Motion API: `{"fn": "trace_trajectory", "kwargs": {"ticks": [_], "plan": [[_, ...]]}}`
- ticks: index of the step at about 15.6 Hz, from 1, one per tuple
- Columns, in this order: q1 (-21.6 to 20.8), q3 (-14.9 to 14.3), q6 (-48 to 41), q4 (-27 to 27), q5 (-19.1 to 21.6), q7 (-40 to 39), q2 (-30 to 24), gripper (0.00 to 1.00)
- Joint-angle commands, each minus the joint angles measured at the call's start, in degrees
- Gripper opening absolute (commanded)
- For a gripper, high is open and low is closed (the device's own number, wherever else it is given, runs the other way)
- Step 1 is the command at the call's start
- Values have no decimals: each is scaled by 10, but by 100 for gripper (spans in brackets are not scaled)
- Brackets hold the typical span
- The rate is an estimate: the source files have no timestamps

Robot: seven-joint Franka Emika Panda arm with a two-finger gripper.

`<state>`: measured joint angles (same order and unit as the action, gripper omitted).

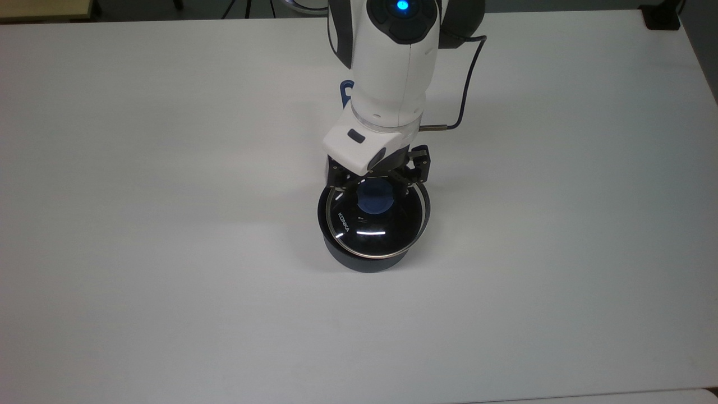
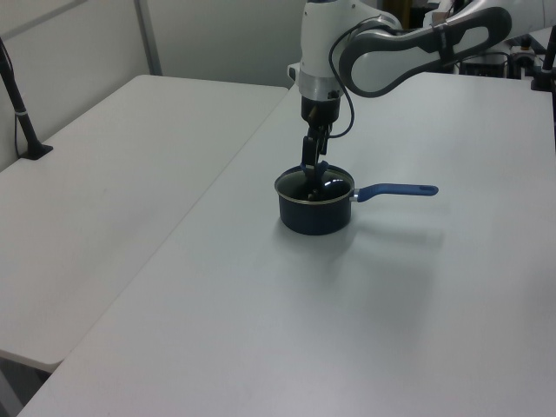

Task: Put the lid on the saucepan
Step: 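Lower the lid onto the saucepan rim and release the knob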

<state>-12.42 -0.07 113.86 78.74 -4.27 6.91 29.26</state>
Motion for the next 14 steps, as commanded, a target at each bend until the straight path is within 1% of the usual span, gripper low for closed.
{"fn": "trace_trajectory", "kwargs": {"ticks": [1,2,3,5,7,9,11,14], "plan": [[-2,-12,2,-3,-20,4,-32,100],[5,-12,-3,5,-22,4,-53,100],[14,-12,-26,25,-22,4,-78,100],[34,-11,-110,61,-22,4,-143,100],[56,-9,-161,83,-22,-2,-182,100],[79,-8,-186,108,-21,-28,-216,100],[100,-8,-193,123,-14,-55,-237,100],[105,-10,-210,118,-14,-49,-241,100]]}}
